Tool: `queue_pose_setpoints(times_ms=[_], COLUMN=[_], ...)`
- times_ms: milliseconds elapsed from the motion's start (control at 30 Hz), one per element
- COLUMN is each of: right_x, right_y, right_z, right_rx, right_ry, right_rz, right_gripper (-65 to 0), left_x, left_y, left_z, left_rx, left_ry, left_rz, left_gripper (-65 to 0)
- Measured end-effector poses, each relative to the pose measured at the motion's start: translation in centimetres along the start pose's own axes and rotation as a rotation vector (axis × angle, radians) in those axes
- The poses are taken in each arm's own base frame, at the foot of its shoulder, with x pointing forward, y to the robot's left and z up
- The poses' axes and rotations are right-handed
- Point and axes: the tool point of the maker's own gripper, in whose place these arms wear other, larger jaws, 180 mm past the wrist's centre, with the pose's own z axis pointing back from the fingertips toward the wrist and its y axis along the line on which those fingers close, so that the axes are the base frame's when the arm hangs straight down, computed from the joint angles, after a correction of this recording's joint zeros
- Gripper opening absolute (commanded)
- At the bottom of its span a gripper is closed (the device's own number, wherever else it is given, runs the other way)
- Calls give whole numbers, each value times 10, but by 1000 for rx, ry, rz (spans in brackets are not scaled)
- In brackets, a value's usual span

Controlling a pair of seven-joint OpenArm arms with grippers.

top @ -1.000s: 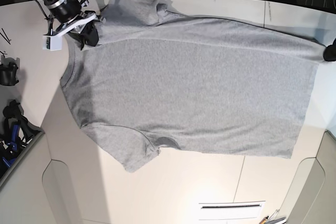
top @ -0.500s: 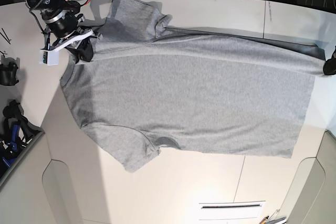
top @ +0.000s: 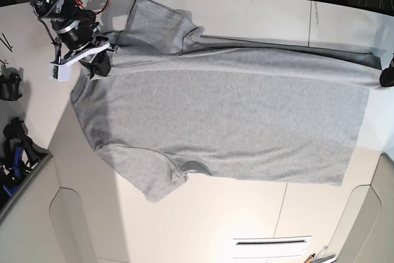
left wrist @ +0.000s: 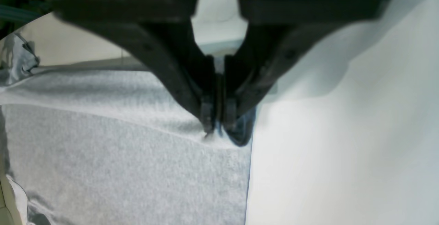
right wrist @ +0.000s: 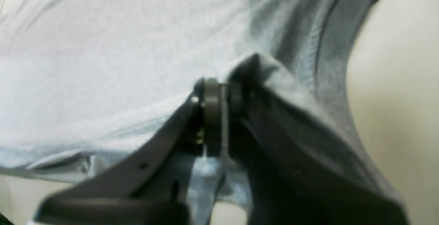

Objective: Fold the T-shirt properly
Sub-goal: 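Lower the shirt edge and open the right gripper to release it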

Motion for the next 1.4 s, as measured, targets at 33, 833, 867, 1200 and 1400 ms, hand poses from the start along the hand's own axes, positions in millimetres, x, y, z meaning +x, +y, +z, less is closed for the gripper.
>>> queue_pose_setpoints(times_ms=[33, 833, 867, 1200, 1400], right_x=[-1, 0, 0, 1, 9], right_y=[-1, 11, 11, 11, 21], right_z=[-4, -33, -33, -33, -29], right_rx=[1, 6, 6, 9, 51], right_ry=[6, 19, 18, 16, -10], right_rz=[-10, 26, 26, 24, 3], right_gripper=[-650, -650, -650, -369, -370], left_x=[0, -2, -2, 1, 4], left_y=[0, 5, 5, 3, 0], left_z=[0, 0, 0, 0, 0], left_rx=[0, 30, 30, 17, 0], left_ry=[0, 13, 13, -3, -21], left_rz=[0, -28, -28, -13, 4], left_gripper=[-650, -650, -650, -408, -408])
